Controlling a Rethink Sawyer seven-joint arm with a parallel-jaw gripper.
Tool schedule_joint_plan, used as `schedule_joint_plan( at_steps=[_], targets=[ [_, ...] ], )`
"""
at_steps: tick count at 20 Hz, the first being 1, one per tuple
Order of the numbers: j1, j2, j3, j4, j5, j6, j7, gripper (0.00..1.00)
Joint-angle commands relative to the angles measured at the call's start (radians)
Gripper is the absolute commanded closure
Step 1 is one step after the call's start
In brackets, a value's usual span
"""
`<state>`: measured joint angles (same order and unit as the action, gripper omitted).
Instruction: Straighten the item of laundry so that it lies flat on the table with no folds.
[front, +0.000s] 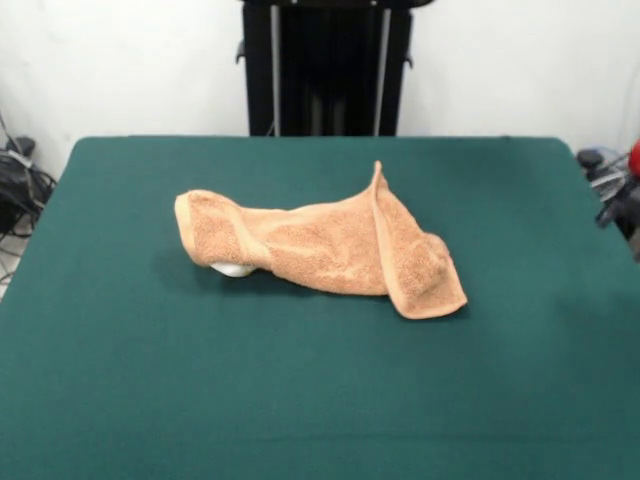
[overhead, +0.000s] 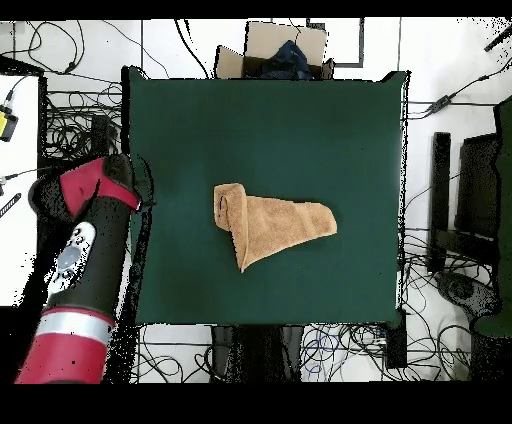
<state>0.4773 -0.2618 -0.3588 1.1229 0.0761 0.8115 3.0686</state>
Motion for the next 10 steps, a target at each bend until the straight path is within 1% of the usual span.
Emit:
schedule_joint_plan(
  at_steps=[1,2,3,4,5,6,7,8,10],
  targets=[
    [-0.277,-0.047,0.3,0.21,-0.069,-0.316,-0.352,0.0],
    [-0.309,-0.063,0.339,0.233,-0.086,-0.342,-0.393,0.0],
    [-0.326,-0.073,0.356,0.243,-0.094,-0.344,-0.405,0.0],
    [-0.365,-0.087,0.402,0.269,-0.106,-0.369,-0.449,0.0],
    [-0.385,-0.093,0.421,0.276,-0.119,-0.378,-0.465,0.0],
    [-0.437,-0.102,0.484,0.305,-0.136,-0.413,-0.515,0.0],
    [-0.457,-0.105,0.505,0.314,-0.149,-0.419,-0.529,0.0],
    [-0.497,-0.113,0.549,0.338,-0.158,-0.429,-0.56,0.0],
    [-0.536,-0.123,0.588,0.362,-0.179,-0.439,-0.585,0.0]
  ],
)
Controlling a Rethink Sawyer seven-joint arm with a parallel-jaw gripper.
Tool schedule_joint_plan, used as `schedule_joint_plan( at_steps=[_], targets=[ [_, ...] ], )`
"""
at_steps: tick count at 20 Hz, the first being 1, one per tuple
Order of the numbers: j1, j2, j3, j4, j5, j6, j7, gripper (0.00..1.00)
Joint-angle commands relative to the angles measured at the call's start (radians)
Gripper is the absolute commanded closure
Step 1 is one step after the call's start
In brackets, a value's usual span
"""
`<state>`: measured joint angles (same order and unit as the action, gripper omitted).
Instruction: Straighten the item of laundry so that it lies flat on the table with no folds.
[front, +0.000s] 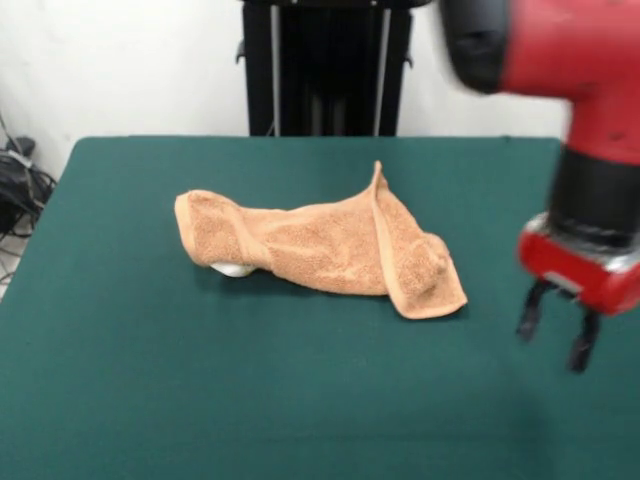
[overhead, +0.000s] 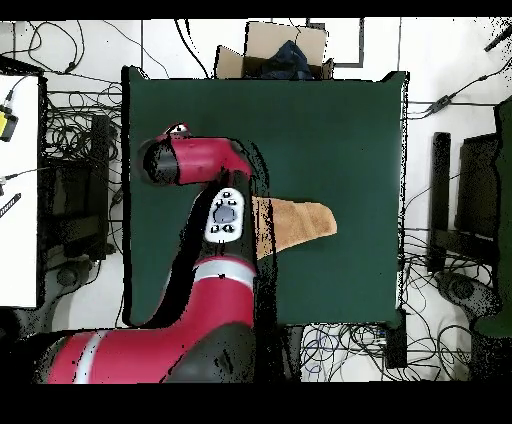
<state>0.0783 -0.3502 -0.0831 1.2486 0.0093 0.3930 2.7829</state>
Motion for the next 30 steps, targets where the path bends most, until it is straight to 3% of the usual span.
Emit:
schedule_joint_plan(
  at_steps=[1,11,18,22,26,30],
  targets=[
    [-0.149,-0.037,0.324,0.246,-0.119,-0.021,-0.304,0.0],
    [-0.319,-0.004,0.527,0.33,-0.163,-0.08,-0.393,0.0],
    [-0.508,0.142,0.788,0.359,-0.242,-0.081,-0.52,0.0],
    [-0.577,0.223,0.877,0.357,-0.282,-0.054,-0.57,0.0],
    [-0.582,0.236,0.879,0.348,-0.312,-0.045,-0.551,0.0],
    [-0.546,0.172,0.826,0.352,-0.311,-0.02,-0.476,0.0]
  ],
)
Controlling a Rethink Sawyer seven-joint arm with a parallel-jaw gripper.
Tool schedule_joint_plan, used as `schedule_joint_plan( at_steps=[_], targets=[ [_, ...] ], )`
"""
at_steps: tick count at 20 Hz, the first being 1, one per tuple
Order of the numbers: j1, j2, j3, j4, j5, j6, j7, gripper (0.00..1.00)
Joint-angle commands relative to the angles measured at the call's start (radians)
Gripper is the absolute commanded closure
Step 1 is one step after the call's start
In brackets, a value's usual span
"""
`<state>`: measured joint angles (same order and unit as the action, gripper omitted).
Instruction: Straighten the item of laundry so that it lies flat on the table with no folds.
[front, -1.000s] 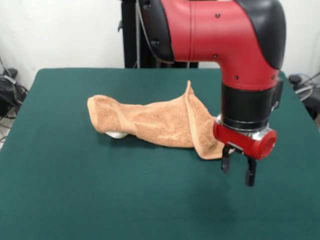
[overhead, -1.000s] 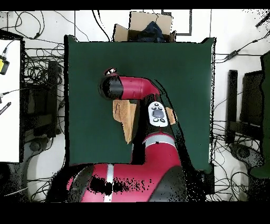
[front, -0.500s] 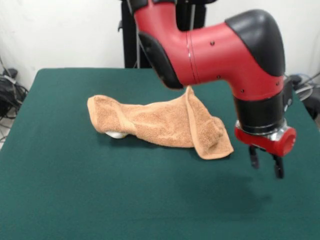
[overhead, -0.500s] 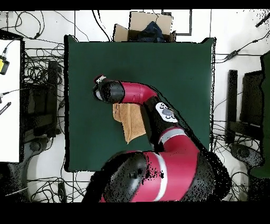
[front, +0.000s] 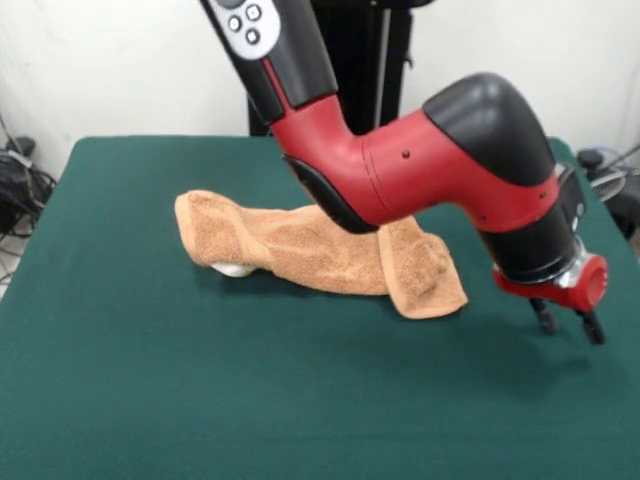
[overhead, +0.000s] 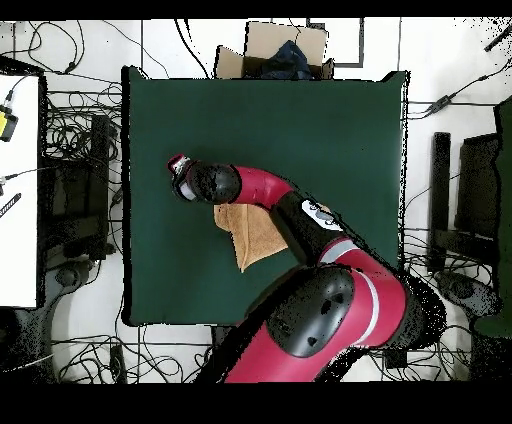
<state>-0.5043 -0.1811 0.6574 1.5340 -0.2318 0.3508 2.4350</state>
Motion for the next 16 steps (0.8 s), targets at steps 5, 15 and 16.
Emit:
schedule_joint_plan(
  at_steps=[5,15,16],
  targets=[
    [0.099,-0.088,0.004,0.081,-0.045,0.042,-0.026,0.0],
    [0.35,-0.261,-0.289,0.044,0.039,0.135,0.216,0.0],
    [0.387,-0.283,-0.333,0.034,0.054,0.169,0.242,0.0]
  ],
)
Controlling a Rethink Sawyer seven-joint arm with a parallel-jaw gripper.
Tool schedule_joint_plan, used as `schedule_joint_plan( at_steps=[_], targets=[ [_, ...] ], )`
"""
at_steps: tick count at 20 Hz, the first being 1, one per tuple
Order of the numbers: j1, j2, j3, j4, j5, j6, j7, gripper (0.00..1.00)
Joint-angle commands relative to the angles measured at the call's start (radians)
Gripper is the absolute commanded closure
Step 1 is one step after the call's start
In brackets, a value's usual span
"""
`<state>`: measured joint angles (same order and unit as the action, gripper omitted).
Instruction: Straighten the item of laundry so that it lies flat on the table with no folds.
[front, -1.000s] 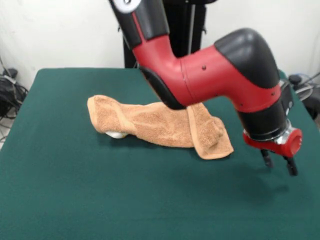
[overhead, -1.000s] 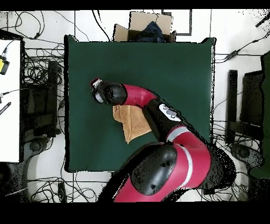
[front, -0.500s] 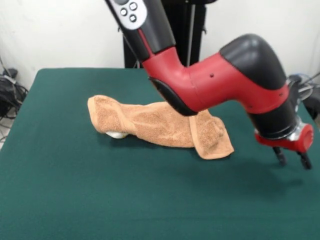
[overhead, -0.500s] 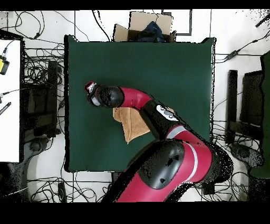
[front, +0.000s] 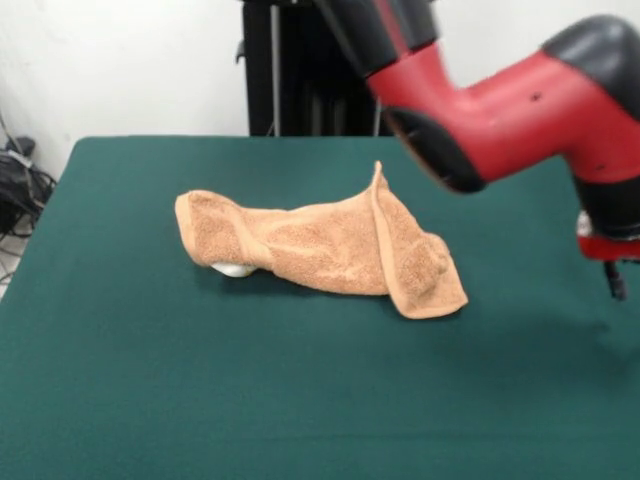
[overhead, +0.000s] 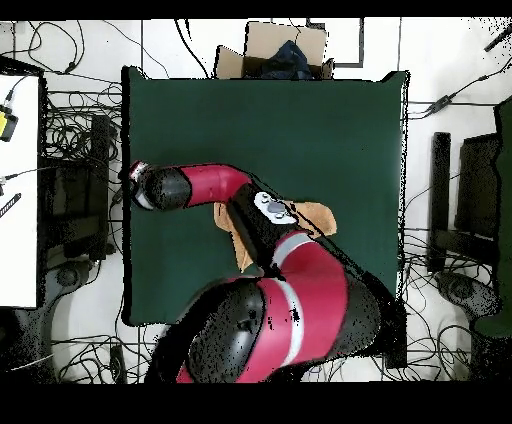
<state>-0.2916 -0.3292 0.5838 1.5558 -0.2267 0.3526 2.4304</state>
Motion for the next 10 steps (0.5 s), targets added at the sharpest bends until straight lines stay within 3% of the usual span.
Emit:
schedule_joint_plan(
  at_steps=[1,10],
  targets=[
    [0.189,-0.14,-0.277,0.006,0.061,0.177,0.25,0.0],
    [0.377,-0.147,-0.495,-0.086,0.119,0.245,0.312,0.0]
  ],
)
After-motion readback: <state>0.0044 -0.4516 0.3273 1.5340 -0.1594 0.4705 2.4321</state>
